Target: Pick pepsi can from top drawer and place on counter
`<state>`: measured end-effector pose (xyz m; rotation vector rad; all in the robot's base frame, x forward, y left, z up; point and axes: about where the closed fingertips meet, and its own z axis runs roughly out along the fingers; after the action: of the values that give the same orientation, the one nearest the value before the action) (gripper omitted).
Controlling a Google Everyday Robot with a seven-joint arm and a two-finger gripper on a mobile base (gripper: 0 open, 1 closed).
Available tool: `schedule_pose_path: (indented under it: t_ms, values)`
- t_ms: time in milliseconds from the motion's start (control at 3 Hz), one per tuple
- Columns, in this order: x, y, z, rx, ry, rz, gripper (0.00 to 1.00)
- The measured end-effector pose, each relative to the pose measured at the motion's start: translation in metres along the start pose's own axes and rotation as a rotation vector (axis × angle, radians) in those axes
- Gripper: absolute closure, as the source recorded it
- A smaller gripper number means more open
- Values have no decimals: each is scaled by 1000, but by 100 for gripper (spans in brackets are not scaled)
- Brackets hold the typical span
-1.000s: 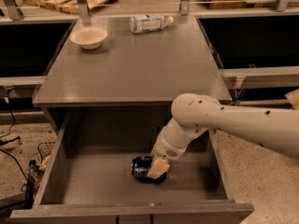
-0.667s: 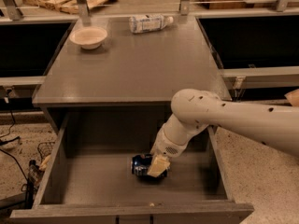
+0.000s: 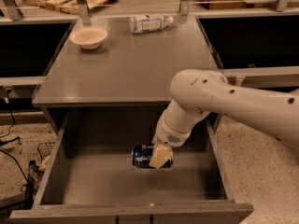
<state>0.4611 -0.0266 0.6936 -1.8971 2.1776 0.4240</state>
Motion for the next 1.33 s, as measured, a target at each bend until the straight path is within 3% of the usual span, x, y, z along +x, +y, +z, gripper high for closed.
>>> schedule_pose_path:
  t_ms: [667,1333]
  values:
    - [-11,-3,-71,97,45,-13,100]
    - [-27,-33,-129,184,65,0,100]
